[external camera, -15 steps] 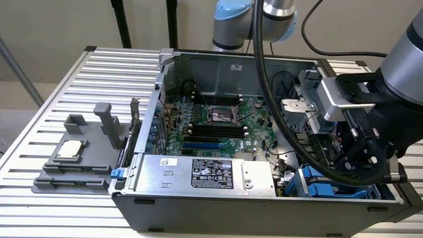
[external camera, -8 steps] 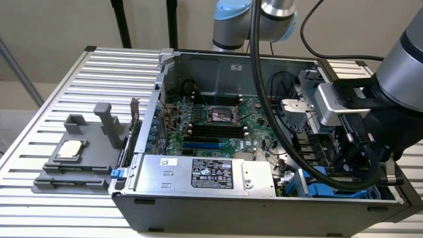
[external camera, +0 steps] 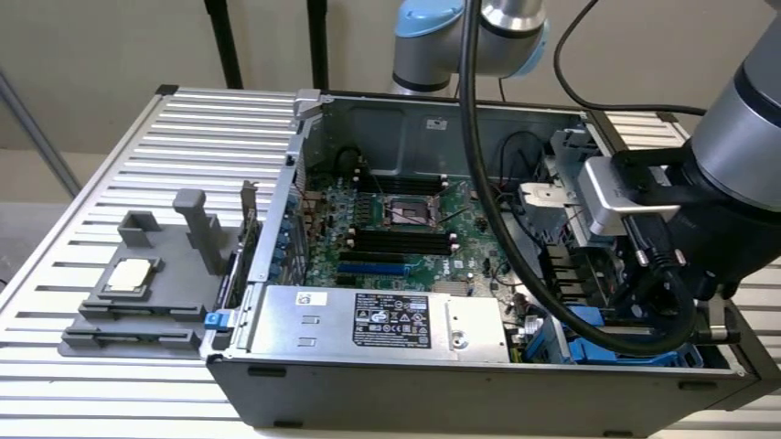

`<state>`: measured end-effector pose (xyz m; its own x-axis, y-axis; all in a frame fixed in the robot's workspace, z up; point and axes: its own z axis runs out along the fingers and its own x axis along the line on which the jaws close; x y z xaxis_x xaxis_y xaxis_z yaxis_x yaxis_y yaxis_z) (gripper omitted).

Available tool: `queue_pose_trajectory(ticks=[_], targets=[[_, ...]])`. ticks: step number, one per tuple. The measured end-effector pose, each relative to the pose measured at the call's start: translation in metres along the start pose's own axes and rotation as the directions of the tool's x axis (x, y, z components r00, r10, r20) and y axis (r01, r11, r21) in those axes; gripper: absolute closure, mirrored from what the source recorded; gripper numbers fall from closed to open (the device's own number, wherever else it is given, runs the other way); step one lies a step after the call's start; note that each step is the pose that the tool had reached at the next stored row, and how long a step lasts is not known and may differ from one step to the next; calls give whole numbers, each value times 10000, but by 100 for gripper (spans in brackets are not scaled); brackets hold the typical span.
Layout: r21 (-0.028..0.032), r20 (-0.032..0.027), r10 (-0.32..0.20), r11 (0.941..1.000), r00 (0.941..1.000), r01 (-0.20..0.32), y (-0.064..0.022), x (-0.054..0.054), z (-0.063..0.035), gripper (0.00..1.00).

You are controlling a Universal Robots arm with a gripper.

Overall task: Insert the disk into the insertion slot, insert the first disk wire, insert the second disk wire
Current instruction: 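Insert the second disk wire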

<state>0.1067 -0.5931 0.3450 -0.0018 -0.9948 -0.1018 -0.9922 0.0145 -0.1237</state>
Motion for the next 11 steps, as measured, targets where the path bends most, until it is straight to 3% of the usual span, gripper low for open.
queue_pose_trajectory(ticks=[11], targets=[[0, 39, 6, 10000, 10000, -6, 3, -27, 28, 84]])
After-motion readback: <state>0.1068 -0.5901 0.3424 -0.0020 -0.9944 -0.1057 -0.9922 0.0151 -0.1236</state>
